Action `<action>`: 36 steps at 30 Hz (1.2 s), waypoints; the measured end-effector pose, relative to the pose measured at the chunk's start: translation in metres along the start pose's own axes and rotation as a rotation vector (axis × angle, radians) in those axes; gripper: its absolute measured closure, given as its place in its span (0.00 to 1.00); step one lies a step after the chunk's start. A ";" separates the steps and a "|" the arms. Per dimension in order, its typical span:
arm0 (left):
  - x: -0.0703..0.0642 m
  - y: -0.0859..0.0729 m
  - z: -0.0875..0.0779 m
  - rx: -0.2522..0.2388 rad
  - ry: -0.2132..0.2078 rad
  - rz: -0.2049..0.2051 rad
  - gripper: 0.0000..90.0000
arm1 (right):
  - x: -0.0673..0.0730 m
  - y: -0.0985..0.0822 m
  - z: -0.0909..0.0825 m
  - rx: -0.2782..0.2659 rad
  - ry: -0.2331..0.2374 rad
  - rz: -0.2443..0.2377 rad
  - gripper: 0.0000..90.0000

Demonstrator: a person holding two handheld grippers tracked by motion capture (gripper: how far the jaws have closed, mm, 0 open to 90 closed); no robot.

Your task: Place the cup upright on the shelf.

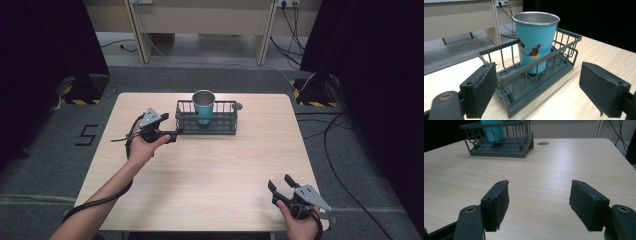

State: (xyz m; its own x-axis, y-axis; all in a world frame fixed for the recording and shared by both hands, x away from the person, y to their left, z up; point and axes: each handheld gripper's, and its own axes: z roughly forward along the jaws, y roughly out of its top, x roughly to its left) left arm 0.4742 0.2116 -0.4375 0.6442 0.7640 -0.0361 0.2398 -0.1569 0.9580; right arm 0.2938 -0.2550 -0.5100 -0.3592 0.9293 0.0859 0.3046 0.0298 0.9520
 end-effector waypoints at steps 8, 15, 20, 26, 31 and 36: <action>-0.004 -0.013 -0.019 -0.010 0.004 -0.011 0.16 | 0.000 0.000 0.000 0.000 -0.001 -0.003 0.36; -0.003 -0.025 -0.040 -0.015 0.023 -0.014 0.16 | 0.001 0.000 0.000 0.001 -0.002 -0.001 0.36; -0.002 -0.033 -0.053 -0.009 0.034 -0.008 0.16 | 0.001 0.000 0.001 0.001 -0.002 -0.002 0.36; -0.001 -0.042 -0.069 -0.013 0.040 -0.015 0.16 | 0.001 0.000 0.001 0.000 -0.006 -0.003 0.36; -0.001 -0.051 -0.081 -0.011 0.047 -0.022 0.16 | 0.001 0.000 0.000 0.000 -0.007 -0.003 0.36; 0.001 -0.062 -0.094 -0.003 0.059 -0.033 0.16 | 0.001 0.000 0.000 0.000 -0.009 -0.003 0.36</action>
State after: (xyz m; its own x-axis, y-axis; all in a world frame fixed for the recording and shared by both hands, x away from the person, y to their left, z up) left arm 0.3919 0.2810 -0.4700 0.5918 0.8045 -0.0510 0.2580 -0.1291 0.9575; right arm 0.2938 -0.2540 -0.5098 -0.3524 0.9323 0.0808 0.3034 0.0321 0.9523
